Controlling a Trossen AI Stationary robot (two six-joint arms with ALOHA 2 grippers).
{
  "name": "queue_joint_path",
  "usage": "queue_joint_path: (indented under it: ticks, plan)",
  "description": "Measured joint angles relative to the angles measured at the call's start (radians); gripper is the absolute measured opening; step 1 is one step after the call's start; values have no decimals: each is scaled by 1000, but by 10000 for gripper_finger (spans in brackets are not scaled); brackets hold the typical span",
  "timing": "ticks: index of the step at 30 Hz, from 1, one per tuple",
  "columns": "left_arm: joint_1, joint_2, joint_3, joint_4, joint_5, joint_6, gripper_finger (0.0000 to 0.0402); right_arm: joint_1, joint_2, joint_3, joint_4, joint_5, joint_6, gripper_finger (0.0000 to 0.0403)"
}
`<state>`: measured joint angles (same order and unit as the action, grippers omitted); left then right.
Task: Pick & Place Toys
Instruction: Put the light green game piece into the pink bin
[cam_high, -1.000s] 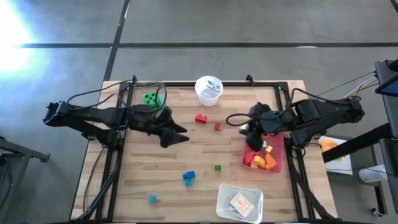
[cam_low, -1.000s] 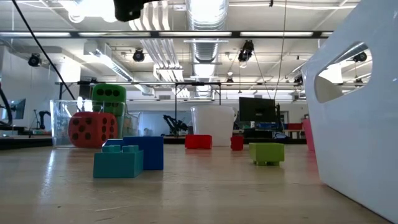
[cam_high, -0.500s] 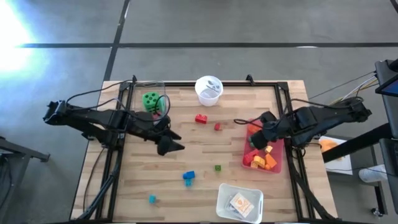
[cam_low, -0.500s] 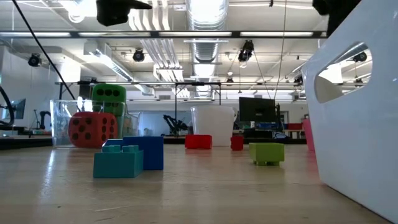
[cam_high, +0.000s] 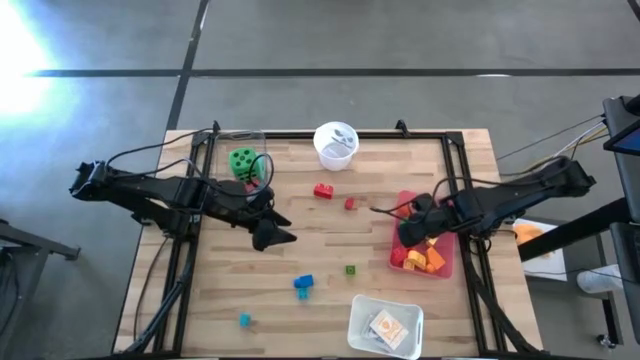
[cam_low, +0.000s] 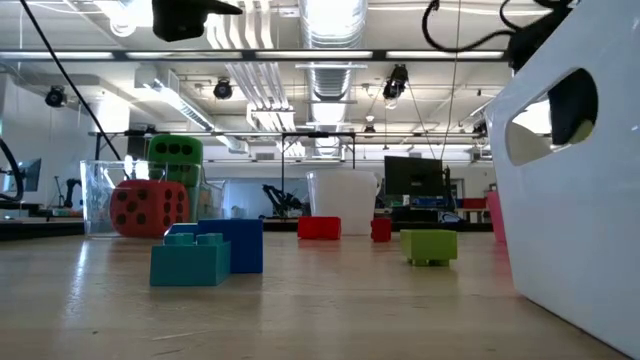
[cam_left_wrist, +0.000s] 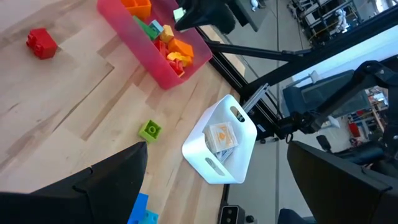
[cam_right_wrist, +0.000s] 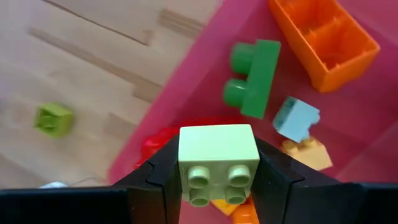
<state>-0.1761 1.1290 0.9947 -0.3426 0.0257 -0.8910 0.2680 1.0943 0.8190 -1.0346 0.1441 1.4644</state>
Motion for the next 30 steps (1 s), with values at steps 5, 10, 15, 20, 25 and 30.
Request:
queue_joint_path:
  ticks: [5, 10, 15, 20, 25, 30]
  plan:
    - [0, 0, 0, -2, 0, -3, 390, 0, 46, -38, 13, -22, -3, 129]
    - [0, 0, 0, -2, 0, -7, 390, -4, 96, -39, 53, -21, -26, 129]
    - [0, 0, 0, -2, 0, -8, 390, -25, 154, -40, 88, -27, -80, 129]
    - [0, 0, 0, -2, 0, -10, 390, -93, 202, -40, 113, -76, -188, 129]
    - [-5, 0, 0, -2, 0, -11, 390, -167, 227, -42, 132, -128, -312, 129]
    - [-16, 0, 0, -11, 0, -18, 390, -214, 252, -44, 135, -193, -465, 129]
